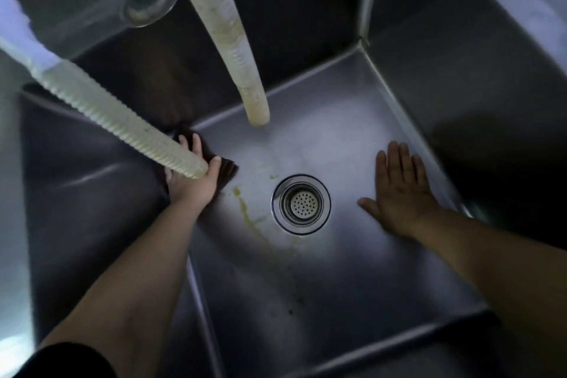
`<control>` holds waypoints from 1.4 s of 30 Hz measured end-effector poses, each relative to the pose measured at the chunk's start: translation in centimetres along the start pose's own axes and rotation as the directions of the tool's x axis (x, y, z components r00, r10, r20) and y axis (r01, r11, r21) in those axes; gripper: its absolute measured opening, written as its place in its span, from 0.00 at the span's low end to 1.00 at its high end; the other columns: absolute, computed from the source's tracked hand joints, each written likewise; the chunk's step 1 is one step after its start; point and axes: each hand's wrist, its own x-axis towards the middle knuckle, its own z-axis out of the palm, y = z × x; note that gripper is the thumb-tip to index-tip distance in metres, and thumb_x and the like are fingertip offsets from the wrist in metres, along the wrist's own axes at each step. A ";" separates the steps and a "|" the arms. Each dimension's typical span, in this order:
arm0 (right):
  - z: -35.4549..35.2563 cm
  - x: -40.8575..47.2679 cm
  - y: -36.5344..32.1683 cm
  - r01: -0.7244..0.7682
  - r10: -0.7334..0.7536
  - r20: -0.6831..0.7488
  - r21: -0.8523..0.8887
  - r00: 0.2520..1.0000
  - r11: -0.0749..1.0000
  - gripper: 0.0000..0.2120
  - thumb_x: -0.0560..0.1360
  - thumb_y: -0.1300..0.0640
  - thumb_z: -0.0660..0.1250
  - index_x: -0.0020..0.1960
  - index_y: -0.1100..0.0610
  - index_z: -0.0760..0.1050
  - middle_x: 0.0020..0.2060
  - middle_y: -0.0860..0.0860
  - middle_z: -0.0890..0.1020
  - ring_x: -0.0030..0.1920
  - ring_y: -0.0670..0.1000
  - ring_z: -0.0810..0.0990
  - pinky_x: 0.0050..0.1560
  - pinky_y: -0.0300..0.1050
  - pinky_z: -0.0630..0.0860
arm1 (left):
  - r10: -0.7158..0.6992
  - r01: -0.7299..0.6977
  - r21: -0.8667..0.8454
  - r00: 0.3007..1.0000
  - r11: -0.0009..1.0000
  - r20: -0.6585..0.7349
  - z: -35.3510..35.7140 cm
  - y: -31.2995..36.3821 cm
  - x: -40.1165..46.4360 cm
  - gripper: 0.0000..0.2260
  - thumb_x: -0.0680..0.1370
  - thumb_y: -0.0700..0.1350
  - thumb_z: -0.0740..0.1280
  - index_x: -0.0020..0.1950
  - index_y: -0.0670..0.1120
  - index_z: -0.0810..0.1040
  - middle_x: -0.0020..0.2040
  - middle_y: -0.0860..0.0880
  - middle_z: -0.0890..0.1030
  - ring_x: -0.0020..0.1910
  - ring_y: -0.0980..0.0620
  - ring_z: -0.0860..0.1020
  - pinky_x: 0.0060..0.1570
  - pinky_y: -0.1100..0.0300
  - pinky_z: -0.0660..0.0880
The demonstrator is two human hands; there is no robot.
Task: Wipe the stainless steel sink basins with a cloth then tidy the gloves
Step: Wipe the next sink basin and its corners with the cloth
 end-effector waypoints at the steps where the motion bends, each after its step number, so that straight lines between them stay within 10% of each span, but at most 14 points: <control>1: 0.0 -0.1 -0.1 0.002 -0.002 -0.006 0.001 1.000 1.000 0.45 0.75 0.32 0.46 0.59 0.57 0.13 0.57 0.56 0.13 0.60 0.56 0.13 0.64 0.53 0.21 | -0.027 0.027 -0.005 1.000 1.000 -0.004 0.2 -0.5 -0.5 0.30 0.79 0.59 0.53 0.78 0.49 0.48 0.78 0.44 0.49 0.77 0.47 0.45 0.74 0.50 0.40; 13: -0.2 -0.5 -0.2 0.006 -0.006 -0.032 -0.010 0.999 1.000 0.45 0.76 0.33 0.47 0.65 0.61 0.19 0.66 0.61 0.21 0.59 0.58 0.13 0.61 0.53 0.17 | -0.142 0.143 -0.096 0.990 0.985 0.011 2.0 9.6 -8.5 0.31 0.78 0.60 0.55 0.78 0.49 0.51 0.78 0.42 0.50 0.76 0.40 0.45 0.72 0.41 0.41; 27: 0.3 0.3 0.0 0.024 -0.024 -0.010 -0.039 1.000 0.999 0.45 0.75 0.32 0.45 0.63 0.61 0.17 0.62 0.60 0.18 0.60 0.59 0.13 0.58 0.53 0.15 | 0.423 -0.429 0.038 0.899 0.902 0.112 0.5 11.8 -1.1 0.33 0.76 0.64 0.51 0.77 0.55 0.44 0.78 0.48 0.44 0.76 0.47 0.39 0.70 0.48 0.33; 42: 0.0 0.0 -0.2 0.027 -0.026 0.024 -0.020 0.999 0.999 0.45 0.75 0.32 0.45 0.61 0.59 0.15 0.65 0.61 0.20 0.58 0.58 0.12 0.58 0.53 0.16 | 0.043 -0.042 0.080 0.999 0.996 -0.014 1.8 0.0 -8.3 0.31 0.78 0.56 0.60 0.77 0.46 0.56 0.77 0.41 0.56 0.75 0.39 0.53 0.71 0.39 0.47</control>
